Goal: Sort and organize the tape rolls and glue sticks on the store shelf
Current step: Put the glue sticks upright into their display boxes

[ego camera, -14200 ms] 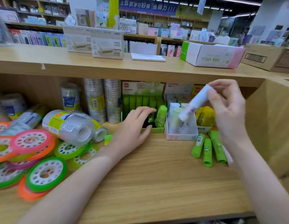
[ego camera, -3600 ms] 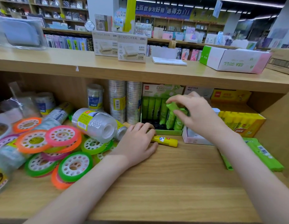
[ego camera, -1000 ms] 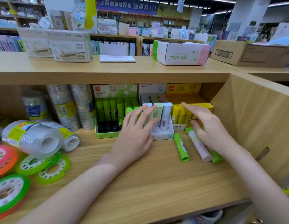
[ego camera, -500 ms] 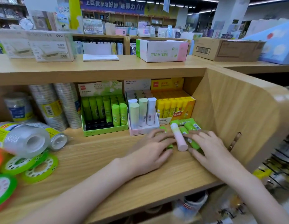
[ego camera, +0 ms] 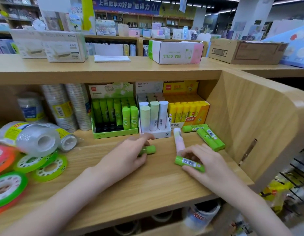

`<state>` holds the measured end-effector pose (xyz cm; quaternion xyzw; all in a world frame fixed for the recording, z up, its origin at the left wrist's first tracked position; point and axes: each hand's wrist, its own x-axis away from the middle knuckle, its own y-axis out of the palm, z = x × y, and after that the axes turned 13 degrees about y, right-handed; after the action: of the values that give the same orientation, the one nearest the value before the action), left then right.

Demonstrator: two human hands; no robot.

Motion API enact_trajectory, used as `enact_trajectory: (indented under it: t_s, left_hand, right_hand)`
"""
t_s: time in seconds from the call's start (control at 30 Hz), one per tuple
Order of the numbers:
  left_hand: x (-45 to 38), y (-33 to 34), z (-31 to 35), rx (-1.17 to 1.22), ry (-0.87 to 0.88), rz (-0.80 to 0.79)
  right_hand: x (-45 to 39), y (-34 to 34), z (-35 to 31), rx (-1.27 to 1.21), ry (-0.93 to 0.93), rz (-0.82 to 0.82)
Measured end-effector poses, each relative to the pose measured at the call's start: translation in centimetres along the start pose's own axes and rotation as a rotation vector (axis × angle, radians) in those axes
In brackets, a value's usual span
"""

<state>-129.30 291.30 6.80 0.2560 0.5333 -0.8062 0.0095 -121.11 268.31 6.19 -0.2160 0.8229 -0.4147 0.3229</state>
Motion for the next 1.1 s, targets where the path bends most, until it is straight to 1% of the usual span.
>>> enact_trajectory:
  t_s: [0.07, 0.1, 0.23, 0.3, 0.37, 0.47, 0.57, 0.63, 0.83, 0.9, 1.03, 1.1]
  left_hand:
    - [0.9, -1.1, -0.3, 0.042, -0.055, 0.037]
    - [1.3, -1.7, -0.6, 0.079, -0.077, 0.087]
    - [2.2, -3.4, -1.8, 0.229, -0.173, 0.396]
    - [2.4, -4.2, -2.2, 0.278, -0.229, 0.505]
    - [2.2, -5.1, -2.7, 0.318, -0.253, 0.578]
    - [1.3, -5.8, -4.2, 0.358, -0.303, 0.648]
    - [0.1, -5.8, -5.5, 0.365, -0.362, 0.638]
    - [-0.6, -5.7, -5.8, 0.333, -0.345, 0.593]
    - [-1.2, -5.7, -6.6, 0.277, -0.302, 0.570]
    - [-1.3, -5.3, -7.0, 0.285, -0.317, 0.572]
    - [-2.0, -4.6, -7.5, 0.181, -0.398, 0.598]
    - [-2.1, -4.6, -7.4, 0.113, -0.394, 0.590]
  right_hand:
    - [-0.9, 0.3, -0.8, -0.019, -0.051, 0.036]
    - [-1.4, 0.4, -1.4, -0.064, -0.063, 0.043]
    - [-3.2, 0.8, -3.6, -0.309, -0.061, 0.045]
    - [-4.3, 1.1, -4.8, -0.423, -0.026, 0.042]
    - [-5.5, 1.5, -5.8, -0.513, -0.012, 0.040]
    - [-7.5, 2.5, -7.3, -0.521, -0.027, 0.083]
    - [-8.6, 3.3, -8.2, -0.442, -0.050, 0.123]
    - [-8.6, 3.5, -8.5, -0.423, -0.047, 0.126]
    - [-8.7, 4.3, -8.2, -0.404, -0.025, 0.079]
    - [-8.7, 4.5, -8.1, -0.412, -0.024, 0.058]
    - [-8.8, 5.0, -7.9, -0.408, -0.025, 0.054]
    - [-8.9, 5.1, -7.8, -0.417, -0.024, 0.056]
